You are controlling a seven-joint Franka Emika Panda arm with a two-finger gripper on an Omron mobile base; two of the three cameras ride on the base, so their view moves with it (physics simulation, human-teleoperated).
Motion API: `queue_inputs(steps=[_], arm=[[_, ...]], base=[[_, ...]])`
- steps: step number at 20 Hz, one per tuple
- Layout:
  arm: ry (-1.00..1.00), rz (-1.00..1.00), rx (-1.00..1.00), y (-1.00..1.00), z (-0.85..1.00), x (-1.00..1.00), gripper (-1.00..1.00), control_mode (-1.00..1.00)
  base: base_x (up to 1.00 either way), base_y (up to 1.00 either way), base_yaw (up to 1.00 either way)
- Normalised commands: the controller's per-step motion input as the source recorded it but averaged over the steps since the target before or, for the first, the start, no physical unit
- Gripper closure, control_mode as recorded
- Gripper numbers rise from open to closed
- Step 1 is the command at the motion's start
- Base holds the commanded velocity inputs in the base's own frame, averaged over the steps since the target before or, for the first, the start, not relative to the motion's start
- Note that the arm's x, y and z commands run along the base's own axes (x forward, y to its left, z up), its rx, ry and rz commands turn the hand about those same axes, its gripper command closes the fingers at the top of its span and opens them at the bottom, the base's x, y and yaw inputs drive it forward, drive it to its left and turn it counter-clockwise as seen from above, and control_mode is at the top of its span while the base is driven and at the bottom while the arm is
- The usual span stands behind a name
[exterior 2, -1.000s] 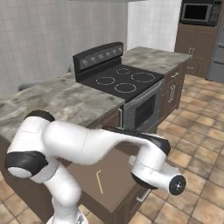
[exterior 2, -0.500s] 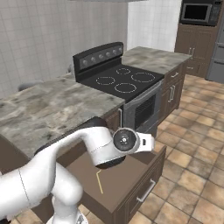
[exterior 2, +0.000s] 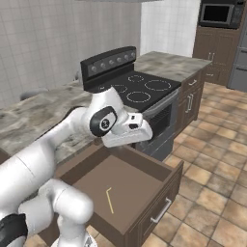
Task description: Take a straw from the drawer in front and place it inside the glass cup on the dining counter.
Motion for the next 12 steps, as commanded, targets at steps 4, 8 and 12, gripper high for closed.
queue_inputs(steps=[4, 8, 12], arm=[[0.73, -0.18, 0.00, -0.05, 0.03, 0.05, -1.00, -1.00], [0.49, -0.08, 0.06, -0.04, -0.10, -0.02, -1.00, -1.00], [0.28, -0.01, 0.11, 0.00, -0.21, -0.20, -1.00, -1.00]], base=[[0.00, 0.00, 0.00], [0.00, 0.00, 0.00], [0.00, 0.00, 0.00]])
